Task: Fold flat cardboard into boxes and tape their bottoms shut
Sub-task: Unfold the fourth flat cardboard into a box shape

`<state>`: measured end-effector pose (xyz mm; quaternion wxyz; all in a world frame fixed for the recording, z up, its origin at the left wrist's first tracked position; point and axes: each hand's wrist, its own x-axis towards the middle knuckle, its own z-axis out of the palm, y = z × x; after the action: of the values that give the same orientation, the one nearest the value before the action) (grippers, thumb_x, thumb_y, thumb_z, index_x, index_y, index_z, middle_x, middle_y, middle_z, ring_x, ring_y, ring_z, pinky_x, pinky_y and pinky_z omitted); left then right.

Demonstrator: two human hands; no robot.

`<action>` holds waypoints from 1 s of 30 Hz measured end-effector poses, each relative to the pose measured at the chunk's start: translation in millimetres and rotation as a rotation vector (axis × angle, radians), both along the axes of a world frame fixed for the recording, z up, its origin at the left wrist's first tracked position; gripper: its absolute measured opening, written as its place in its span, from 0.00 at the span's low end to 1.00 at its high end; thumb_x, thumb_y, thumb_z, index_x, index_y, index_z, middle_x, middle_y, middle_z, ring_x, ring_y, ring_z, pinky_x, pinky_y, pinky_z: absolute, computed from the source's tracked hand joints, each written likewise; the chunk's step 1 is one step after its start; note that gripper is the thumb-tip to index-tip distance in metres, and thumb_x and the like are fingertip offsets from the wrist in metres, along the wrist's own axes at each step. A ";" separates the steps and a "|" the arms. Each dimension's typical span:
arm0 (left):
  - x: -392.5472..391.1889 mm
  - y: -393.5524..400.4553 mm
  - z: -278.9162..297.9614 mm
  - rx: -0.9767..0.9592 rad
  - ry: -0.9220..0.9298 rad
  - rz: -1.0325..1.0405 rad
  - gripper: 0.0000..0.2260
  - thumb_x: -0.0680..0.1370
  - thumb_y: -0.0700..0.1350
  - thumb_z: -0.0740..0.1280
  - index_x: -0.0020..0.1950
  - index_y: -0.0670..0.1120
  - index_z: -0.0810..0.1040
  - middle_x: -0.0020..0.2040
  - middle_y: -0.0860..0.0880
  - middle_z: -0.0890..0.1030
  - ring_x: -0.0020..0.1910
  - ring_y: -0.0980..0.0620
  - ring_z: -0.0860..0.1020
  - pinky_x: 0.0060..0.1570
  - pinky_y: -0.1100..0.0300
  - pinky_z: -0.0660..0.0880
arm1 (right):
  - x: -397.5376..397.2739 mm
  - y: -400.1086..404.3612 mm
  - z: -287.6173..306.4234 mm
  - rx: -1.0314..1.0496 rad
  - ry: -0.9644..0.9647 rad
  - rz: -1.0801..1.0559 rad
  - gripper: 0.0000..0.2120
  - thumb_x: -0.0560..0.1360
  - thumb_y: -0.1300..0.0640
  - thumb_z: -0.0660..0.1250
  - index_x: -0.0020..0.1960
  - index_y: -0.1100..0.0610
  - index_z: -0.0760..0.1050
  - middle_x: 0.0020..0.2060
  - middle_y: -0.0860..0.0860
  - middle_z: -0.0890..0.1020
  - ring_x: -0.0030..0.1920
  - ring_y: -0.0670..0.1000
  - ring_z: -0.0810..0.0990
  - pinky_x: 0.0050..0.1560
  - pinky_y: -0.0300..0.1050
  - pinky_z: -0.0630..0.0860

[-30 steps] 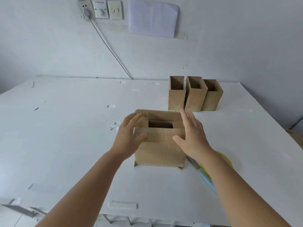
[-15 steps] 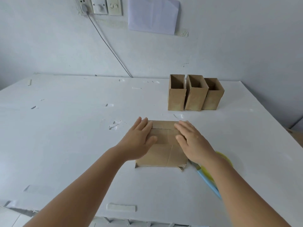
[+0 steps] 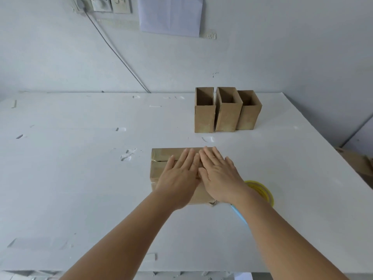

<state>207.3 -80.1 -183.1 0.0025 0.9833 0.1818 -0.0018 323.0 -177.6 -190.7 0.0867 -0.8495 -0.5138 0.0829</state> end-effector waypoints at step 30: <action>-2.5 2.7 1.9 0.000 -0.054 0.029 0.28 0.83 0.53 0.47 0.78 0.47 0.40 0.79 0.51 0.40 0.76 0.55 0.37 0.74 0.54 0.39 | 35.1 -113.8 -39.6 0.328 0.188 -0.543 0.05 0.75 0.56 0.62 0.45 0.55 0.77 0.33 0.56 0.76 0.38 0.59 0.75 0.33 0.46 0.61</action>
<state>204.8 -77.4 -181.2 0.0071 0.9803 0.1959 0.0246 358.0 -291.4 -230.3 0.2882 -0.9189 -0.2646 0.0510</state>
